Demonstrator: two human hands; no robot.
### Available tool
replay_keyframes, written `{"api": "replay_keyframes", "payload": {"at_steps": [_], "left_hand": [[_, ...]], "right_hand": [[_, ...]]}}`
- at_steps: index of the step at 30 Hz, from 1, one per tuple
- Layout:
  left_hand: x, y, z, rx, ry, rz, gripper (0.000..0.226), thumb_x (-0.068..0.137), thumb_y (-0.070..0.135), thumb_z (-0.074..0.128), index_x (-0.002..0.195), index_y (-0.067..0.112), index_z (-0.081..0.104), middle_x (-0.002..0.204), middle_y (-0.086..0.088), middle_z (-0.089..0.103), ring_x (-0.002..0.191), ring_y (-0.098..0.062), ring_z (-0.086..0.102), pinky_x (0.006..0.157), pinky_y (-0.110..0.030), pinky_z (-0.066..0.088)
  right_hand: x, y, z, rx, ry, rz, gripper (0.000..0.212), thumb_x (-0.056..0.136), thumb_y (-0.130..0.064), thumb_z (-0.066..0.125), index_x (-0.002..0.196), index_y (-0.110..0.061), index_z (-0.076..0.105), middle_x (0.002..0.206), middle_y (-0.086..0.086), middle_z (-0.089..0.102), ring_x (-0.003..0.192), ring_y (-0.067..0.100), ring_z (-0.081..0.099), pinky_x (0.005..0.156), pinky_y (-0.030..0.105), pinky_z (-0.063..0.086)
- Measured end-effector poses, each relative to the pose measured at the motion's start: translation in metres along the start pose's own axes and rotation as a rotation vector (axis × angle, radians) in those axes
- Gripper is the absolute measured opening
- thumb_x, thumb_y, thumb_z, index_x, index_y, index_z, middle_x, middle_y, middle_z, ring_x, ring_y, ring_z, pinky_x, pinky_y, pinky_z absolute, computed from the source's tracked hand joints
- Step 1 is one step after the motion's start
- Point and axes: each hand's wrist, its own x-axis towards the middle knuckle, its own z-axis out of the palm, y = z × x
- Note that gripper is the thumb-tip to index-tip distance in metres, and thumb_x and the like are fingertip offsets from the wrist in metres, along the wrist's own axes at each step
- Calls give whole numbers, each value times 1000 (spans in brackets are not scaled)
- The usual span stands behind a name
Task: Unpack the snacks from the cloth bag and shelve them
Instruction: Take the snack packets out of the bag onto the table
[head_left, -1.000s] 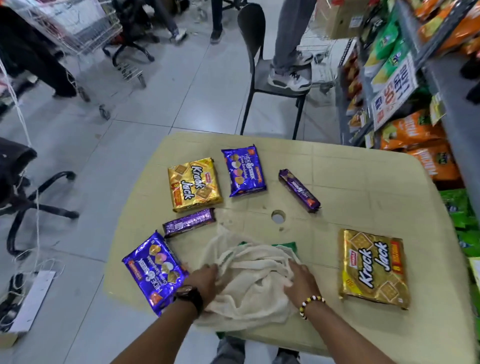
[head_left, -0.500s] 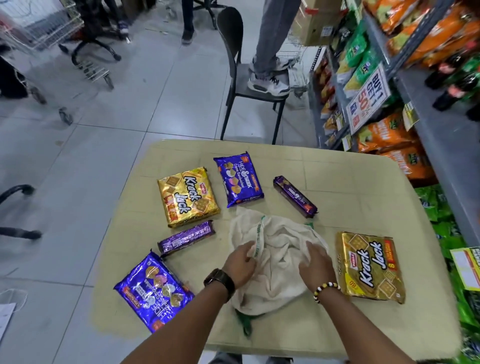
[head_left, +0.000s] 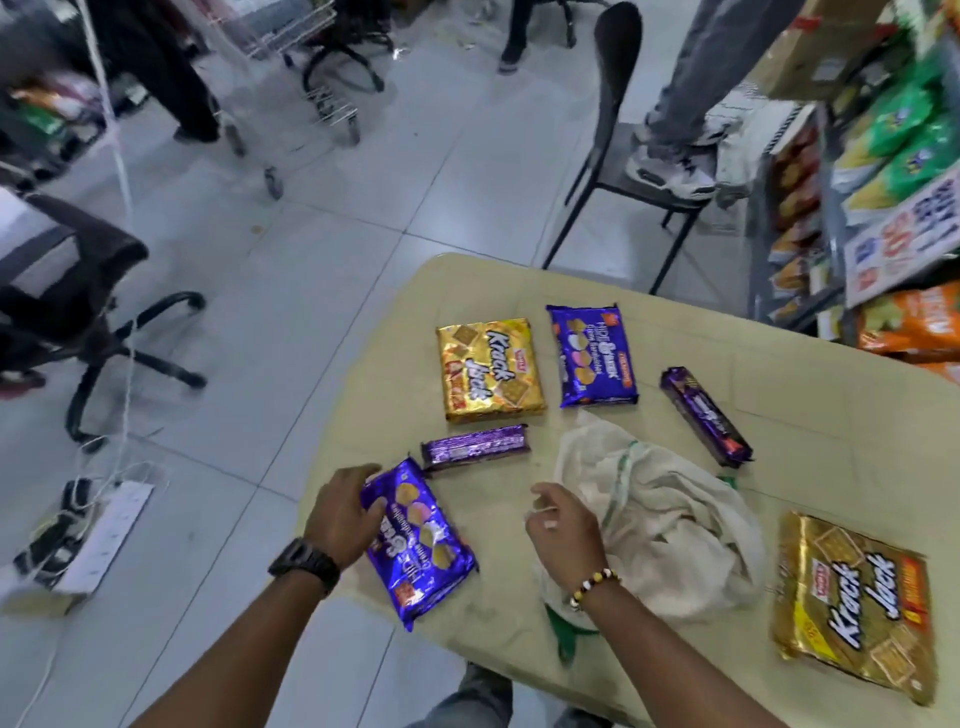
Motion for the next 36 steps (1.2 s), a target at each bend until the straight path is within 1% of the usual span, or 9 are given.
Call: {"api": "replay_keyframes", "payload": {"at_steps": [2,6,10,14,17,21,26,31,36], "left_hand": [[10,-22,-10,141,-39,-22,77,70,58,47,135,19,57,133,-11,59,116,-34,58,101,-43,45],[30,-33,-15,239,-312,-33,91,78,66,54,152,16,34,147,-13,48,132,-33,49,107,-42,42],[41,-46,-5,220,-440,-90,94,82,61,62,155,15,25,148,-14,48,131,-31,52,107,-39,43],[34,-51,-2,118,-504,-190,60,84,57,66,130,20,54,119,-3,69,108,-23,66,94,-34,51],[13,-49,-4,-103,-529,-263,35,88,46,70,112,27,53,106,6,66,95,-14,66,86,-26,50],[-1,-35,-13,-333,-511,-266,35,85,37,76,115,24,62,107,4,73,85,-10,74,72,-22,57],[33,19,-26,-290,-554,-111,40,82,43,77,117,27,67,101,7,78,86,-13,75,84,-38,61],[107,115,-24,-156,-479,148,69,66,66,75,123,29,64,111,7,73,98,-12,71,91,-38,57],[184,232,-3,-41,-451,349,47,78,49,74,114,21,64,109,-1,73,99,-21,69,92,-39,54]], "right_hand": [[-6,-9,34,23,-91,223,16,73,-26,74,82,-18,65,79,4,69,76,23,67,72,38,57],[-27,-12,76,181,-399,749,58,65,-57,79,76,-2,63,67,13,65,57,27,65,59,40,61],[-42,-16,102,422,-569,903,46,77,-46,77,81,-7,52,62,6,44,49,20,43,50,27,42],[-35,-14,117,495,-431,802,29,85,-23,73,110,-17,60,93,11,74,69,28,71,56,35,55],[-38,-17,105,445,-434,690,25,87,-15,70,111,-20,64,97,7,76,80,26,75,62,40,59],[-40,-14,84,455,-454,583,24,87,-8,69,106,-22,66,92,0,77,78,19,76,59,39,60],[-37,-20,42,507,-272,500,17,86,-8,71,97,-15,59,85,6,74,74,26,74,63,43,60],[-5,-34,-20,661,-31,352,7,93,-7,62,94,-10,56,85,15,71,68,28,73,59,37,60],[60,-36,-72,818,124,354,26,101,-4,44,77,-12,40,83,26,65,73,37,70,74,54,58]]}}
